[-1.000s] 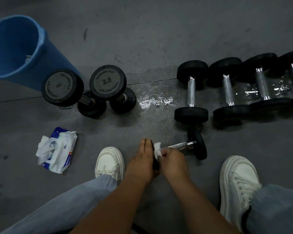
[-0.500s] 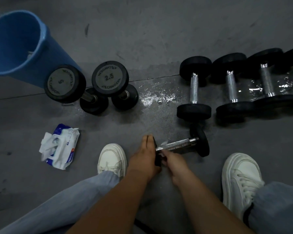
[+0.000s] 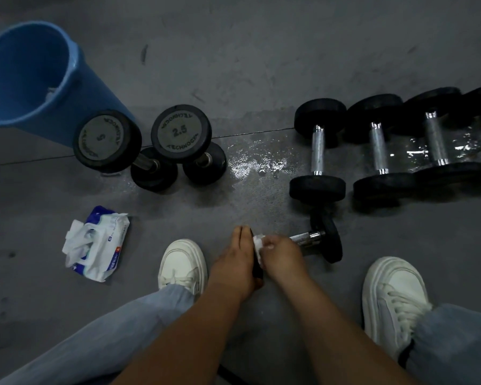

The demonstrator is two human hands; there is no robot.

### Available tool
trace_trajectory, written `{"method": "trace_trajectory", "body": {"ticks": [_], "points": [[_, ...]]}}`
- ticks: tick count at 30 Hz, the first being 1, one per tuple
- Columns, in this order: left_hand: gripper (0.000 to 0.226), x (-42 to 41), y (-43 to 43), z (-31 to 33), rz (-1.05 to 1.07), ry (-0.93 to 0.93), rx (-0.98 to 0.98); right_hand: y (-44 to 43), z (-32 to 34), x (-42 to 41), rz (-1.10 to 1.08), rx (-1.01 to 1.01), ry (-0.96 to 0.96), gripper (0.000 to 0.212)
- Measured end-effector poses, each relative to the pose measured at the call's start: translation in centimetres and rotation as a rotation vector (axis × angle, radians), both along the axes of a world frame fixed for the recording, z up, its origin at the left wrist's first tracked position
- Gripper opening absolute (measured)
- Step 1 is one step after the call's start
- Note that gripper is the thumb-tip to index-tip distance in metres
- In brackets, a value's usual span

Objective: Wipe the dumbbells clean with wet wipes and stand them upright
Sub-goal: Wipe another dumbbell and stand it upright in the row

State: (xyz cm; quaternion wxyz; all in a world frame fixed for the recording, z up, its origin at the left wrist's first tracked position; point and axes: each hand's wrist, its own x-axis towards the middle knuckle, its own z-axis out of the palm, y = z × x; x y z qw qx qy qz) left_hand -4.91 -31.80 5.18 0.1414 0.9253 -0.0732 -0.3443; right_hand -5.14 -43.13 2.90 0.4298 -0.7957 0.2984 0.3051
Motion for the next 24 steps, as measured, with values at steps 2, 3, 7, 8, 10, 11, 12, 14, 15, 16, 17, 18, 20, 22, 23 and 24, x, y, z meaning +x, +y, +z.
{"method": "trace_trajectory", "body": {"ticks": [2,3,7,8,10,11,12,14,15,16,17,18,20,22,23,24], "points": [[0.111,-0.1,0.0,0.0,0.006,-0.009,-0.023,0.5,-0.3,-0.8,0.026,0.065,0.07,0.034],[0.109,-0.2,0.0,0.1,0.009,-0.016,-0.032,0.8,-0.2,-1.2,0.024,0.089,0.092,0.037],[0.111,-0.2,0.0,-0.1,-0.009,-0.036,-0.038,-0.1,0.9,-0.9,0.062,-0.12,-0.1,0.026],[0.112,-0.1,0.1,-0.2,-0.016,-0.039,-0.037,-0.3,1.2,-0.8,0.057,-0.187,-0.209,0.023],[0.111,0.0,0.1,-0.2,-0.014,-0.041,-0.037,0.1,1.6,-1.1,0.055,-0.19,-0.294,0.024],[0.108,-0.1,0.1,0.0,-0.006,-0.041,-0.034,0.4,1.7,-1.3,0.06,-0.148,-0.25,0.026],[0.105,-0.2,0.1,0.1,-0.003,-0.04,-0.028,0.6,1.1,-1.5,0.064,-0.099,-0.159,0.028],[0.106,-0.3,0.0,0.1,-0.002,-0.031,-0.021,0.2,0.6,-1.7,0.169,-0.056,0.11,0.035],[0.11,-0.2,0.1,-0.1,0.005,-0.02,-0.017,-0.3,0.5,-1.8,0.256,-0.06,0.221,0.037],[0.114,-0.1,0.1,-0.2,0.01,-0.007,-0.009,-0.7,0.3,-1.9,0.309,-0.101,0.262,0.038],[0.117,0.0,0.1,-0.3,0.01,0.003,-0.001,-0.9,0.1,-2.1,0.318,-0.122,0.266,0.038],[0.117,0.0,0.0,-0.3,0.009,0.007,0.003,-0.9,0.1,-2.4,0.304,-0.106,0.244,0.035],[0.112,-0.1,0.0,-0.2,0.006,-0.006,0.002,-0.4,0.4,-2.8,0.302,-0.011,0.169,0.028],[0.111,0.0,0.0,-0.2,0.001,-0.019,0.001,-0.7,1.3,-2.4,0.353,0.086,0.114,0.025],[0.112,0.0,0.0,-0.2,0.002,-0.005,0.008,-1.1,2.0,-1.5,0.372,0.097,0.086,0.024],[0.114,0.0,0.0,-0.1,0.003,0.013,0.014,-1.6,2.8,-0.3,0.35,0.078,0.044,0.024]]}}
